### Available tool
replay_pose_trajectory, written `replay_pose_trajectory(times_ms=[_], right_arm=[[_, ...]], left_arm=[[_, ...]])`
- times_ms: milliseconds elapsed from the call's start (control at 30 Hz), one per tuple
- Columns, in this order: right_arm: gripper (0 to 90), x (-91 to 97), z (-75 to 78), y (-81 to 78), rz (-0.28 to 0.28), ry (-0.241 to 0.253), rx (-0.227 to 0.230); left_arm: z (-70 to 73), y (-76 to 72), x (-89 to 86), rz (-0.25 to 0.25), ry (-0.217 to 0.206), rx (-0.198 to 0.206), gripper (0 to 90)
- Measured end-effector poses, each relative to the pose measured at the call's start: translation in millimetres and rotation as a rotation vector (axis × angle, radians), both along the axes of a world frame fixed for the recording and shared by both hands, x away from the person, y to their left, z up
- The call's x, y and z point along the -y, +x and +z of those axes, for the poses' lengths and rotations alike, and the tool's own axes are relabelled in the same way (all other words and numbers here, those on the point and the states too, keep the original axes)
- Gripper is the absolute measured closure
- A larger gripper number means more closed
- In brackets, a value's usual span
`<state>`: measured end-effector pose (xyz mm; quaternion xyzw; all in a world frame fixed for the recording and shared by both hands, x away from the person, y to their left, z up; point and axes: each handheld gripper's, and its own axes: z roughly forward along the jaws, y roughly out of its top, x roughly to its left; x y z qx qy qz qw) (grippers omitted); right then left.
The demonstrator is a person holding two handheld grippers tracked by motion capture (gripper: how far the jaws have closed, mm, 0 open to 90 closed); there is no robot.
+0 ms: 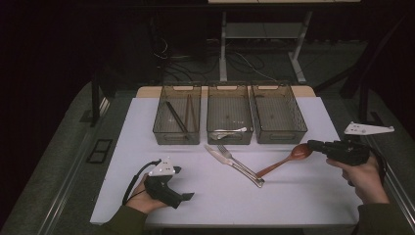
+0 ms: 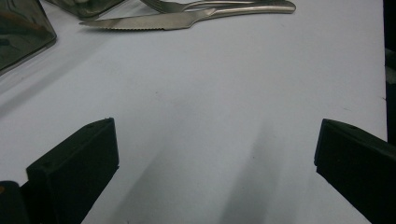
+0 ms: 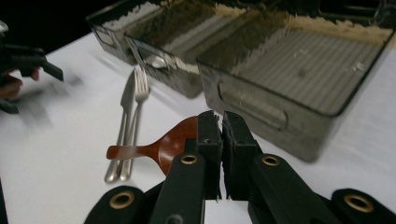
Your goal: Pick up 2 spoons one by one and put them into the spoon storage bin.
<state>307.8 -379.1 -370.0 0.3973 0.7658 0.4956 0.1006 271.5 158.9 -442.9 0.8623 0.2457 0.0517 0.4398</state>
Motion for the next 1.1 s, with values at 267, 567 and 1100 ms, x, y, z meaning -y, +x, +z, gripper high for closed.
replay_pose_trajectory(times_ms=[267,567,1100], right_arm=[[86.6,-18.0,13.5,20.1,-0.033,-0.002,0.021],[86.6,-35.0,30.9,46.1,-0.071,0.007,0.037],[86.6,-68.8,61.3,84.6,-0.113,0.05,0.068]], left_arm=[[0.5,-0.7,0.3,0.001,-0.015,0.002,0.0],[1.4,-1.1,-0.4,-0.005,-0.02,0.003,0.0],[1.1,-1.7,-0.4,0.006,-0.048,-0.004,0.0]])
